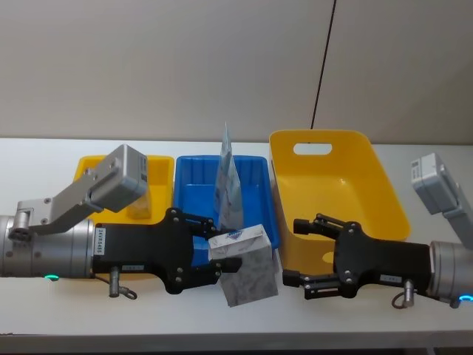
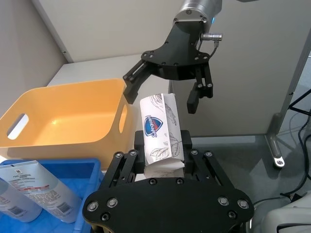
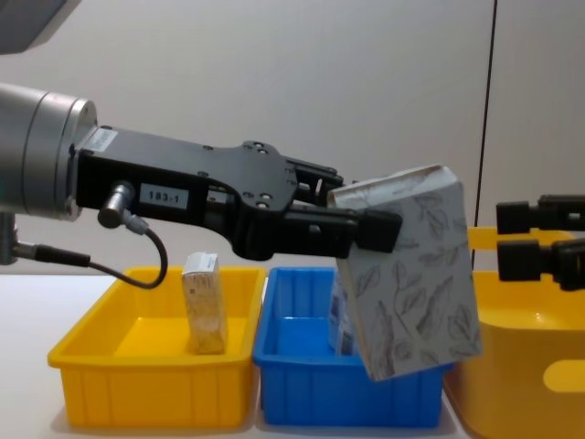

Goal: Bimanual collaborative sorting of washing and personal care products

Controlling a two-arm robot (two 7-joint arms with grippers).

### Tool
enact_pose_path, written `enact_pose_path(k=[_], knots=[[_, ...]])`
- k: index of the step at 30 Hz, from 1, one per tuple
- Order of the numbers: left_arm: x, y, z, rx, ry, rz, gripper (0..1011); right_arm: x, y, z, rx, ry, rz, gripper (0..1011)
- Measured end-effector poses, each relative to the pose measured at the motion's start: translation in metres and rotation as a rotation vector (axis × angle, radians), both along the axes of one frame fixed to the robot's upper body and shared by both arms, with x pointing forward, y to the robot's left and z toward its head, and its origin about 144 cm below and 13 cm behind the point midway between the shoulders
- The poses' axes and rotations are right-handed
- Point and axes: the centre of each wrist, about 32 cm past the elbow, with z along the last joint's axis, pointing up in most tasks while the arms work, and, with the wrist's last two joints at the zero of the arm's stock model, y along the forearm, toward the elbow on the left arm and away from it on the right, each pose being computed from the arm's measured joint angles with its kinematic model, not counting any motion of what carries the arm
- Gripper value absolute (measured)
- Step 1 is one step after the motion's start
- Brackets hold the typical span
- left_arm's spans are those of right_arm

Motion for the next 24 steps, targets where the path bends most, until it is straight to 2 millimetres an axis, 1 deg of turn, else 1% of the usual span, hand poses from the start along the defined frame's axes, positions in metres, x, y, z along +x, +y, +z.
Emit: enact_pose_path(k=[12,24], knots=[[0.000,0.000,0.000,0.000,0.000,0.000,378,0.007,0.006,-0.002,-0.029,-0.026,0.043,1002],[0.000,0.000,0.000,0.000,0.000,0.000,378,0.017,0.017,-0.006,-0.052,-0.066,0.086,1002]])
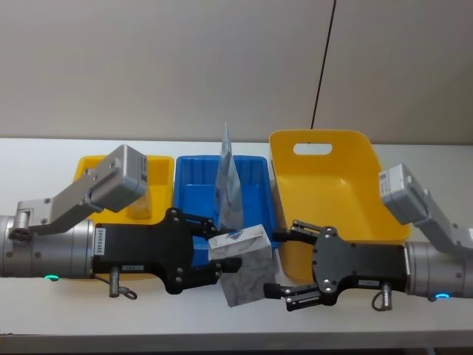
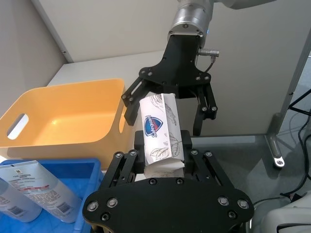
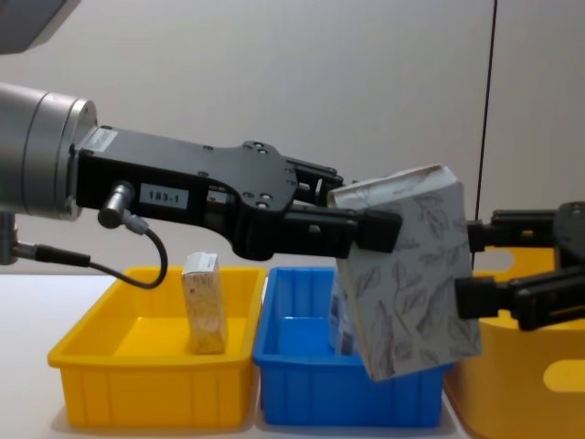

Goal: Bimanual collaborative sorting of washing and personal care products

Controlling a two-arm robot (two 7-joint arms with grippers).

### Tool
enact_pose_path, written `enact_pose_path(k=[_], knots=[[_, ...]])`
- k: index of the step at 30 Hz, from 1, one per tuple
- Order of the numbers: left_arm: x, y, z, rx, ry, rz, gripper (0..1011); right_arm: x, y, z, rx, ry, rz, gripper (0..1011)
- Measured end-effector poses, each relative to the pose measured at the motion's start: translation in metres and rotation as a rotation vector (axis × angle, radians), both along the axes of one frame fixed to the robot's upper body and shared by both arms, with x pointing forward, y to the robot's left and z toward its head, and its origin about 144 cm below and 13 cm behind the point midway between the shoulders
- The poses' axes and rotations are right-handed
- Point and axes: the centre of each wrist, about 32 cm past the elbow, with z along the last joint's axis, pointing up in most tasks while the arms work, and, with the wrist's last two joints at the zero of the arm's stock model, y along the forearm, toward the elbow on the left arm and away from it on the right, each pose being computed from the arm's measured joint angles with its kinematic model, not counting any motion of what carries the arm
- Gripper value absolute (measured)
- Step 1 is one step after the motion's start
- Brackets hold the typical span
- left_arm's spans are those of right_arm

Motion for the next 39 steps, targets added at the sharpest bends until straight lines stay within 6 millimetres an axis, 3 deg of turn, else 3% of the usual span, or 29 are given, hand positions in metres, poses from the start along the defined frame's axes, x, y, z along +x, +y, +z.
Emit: enact_pose_path(k=[28,39], knots=[[0.000,0.000,0.000,0.000,0.000,0.000,378,0.015,0.016,-0.002,-0.041,-0.009,0.044,1002],[0.000,0.000,0.000,0.000,0.000,0.000,378,0.016,0.018,-0.002,-0.045,-0.008,0.046,774]])
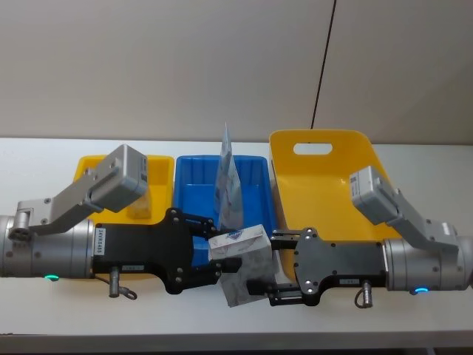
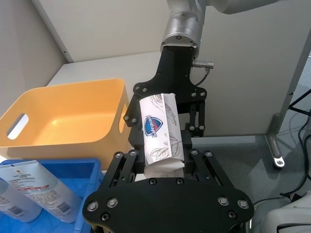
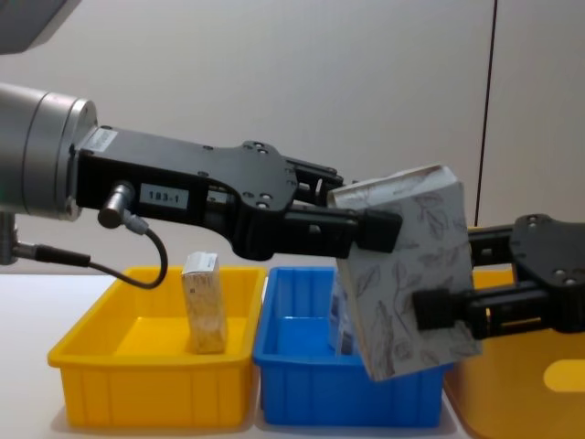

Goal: Bimanual collaborative sorting of washing and personal care products

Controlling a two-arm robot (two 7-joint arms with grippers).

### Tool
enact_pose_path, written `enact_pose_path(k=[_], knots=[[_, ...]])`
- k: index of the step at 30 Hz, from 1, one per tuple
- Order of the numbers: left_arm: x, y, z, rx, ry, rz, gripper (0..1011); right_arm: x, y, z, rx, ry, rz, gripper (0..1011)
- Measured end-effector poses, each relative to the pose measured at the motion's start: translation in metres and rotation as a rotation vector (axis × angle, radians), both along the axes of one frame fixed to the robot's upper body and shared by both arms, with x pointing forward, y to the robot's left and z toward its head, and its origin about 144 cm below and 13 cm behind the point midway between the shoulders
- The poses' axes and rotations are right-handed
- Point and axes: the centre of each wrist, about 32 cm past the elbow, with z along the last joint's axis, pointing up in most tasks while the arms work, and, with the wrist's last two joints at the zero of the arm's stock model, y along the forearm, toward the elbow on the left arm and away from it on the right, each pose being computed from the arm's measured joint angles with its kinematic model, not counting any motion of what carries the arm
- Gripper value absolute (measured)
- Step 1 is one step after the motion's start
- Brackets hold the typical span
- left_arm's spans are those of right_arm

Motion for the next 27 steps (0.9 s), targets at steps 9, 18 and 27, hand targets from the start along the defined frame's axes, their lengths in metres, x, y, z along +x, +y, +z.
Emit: enact_pose_path(k=[9,18,27], knots=[[0.0000,0.0000,0.0000,0.000,0.000,0.001,378,0.0003,0.0005,0.0000,-0.001,0.001,0.001,475],[0.0000,0.0000,0.0000,0.000,0.000,0.001,378,0.0004,0.0010,-0.0001,-0.001,0.001,0.003,300],[0.0000,0.0000,0.0000,0.000,0.000,0.000,515,0.0006,0.0010,-0.0001,-0.002,0.001,-0.002,294]])
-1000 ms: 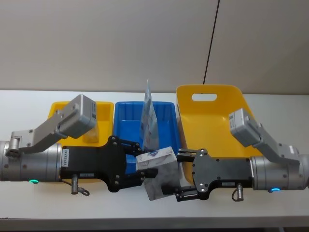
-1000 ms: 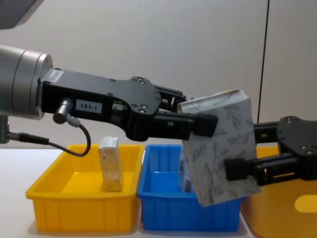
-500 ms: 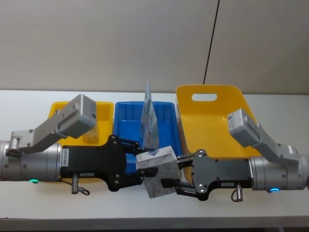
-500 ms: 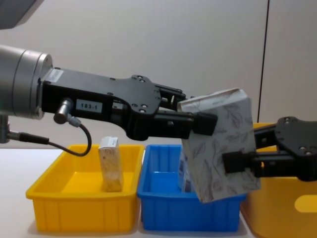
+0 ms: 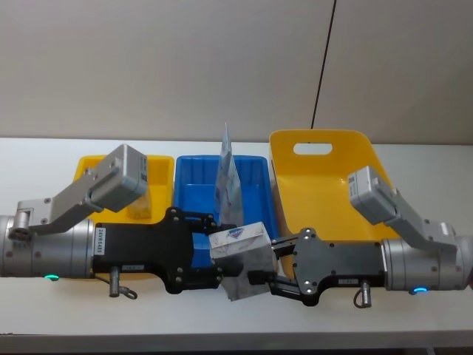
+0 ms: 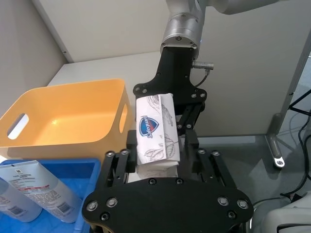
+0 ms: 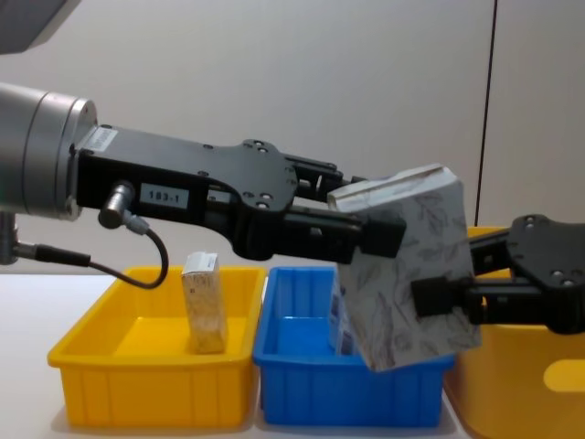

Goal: Bimanual collaborative sorting of washing and personal care products

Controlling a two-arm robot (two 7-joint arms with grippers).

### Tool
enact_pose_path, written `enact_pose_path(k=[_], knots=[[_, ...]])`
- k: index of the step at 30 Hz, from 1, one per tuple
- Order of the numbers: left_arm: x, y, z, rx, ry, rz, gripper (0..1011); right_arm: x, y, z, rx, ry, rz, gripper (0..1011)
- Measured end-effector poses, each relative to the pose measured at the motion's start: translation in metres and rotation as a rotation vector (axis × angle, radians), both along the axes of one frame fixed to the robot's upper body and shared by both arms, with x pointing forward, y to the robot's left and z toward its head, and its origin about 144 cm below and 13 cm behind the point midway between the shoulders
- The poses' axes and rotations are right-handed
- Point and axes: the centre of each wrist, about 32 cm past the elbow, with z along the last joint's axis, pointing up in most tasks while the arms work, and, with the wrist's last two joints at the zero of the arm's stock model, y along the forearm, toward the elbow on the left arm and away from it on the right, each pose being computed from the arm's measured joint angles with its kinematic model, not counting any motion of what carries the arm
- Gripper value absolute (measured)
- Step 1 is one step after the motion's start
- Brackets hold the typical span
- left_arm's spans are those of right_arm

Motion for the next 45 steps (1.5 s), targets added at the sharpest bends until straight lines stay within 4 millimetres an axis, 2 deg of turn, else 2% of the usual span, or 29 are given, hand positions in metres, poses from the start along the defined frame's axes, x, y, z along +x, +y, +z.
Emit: enact_pose_path(k=[9,12,13,16,30,45], knots=[[0.000,0.000,0.000,0.000,0.000,0.000,771,0.000,0.000,0.001,0.003,-0.007,-0.013,292],[0.000,0.000,0.000,0.000,0.000,0.000,896,-0.001,0.000,0.000,0.002,-0.008,-0.023,292],[0.000,0.000,0.000,0.000,0.000,0.000,896,-0.001,0.000,0.000,0.002,-0.008,-0.025,292],[0.000,0.000,0.000,0.000,0.000,0.000,988,-0.003,-0.002,-0.001,0.001,-0.008,-0.035,292],[0.002,0.001,0.001,-0.008,0.001,0.015,1002,-0.012,-0.019,-0.001,-0.004,-0.004,-0.084,292],[-0.003,0.006,0.004,-0.031,0.011,0.166,1001,-0.027,-0.046,0.000,0.012,-0.022,-0.211,292]])
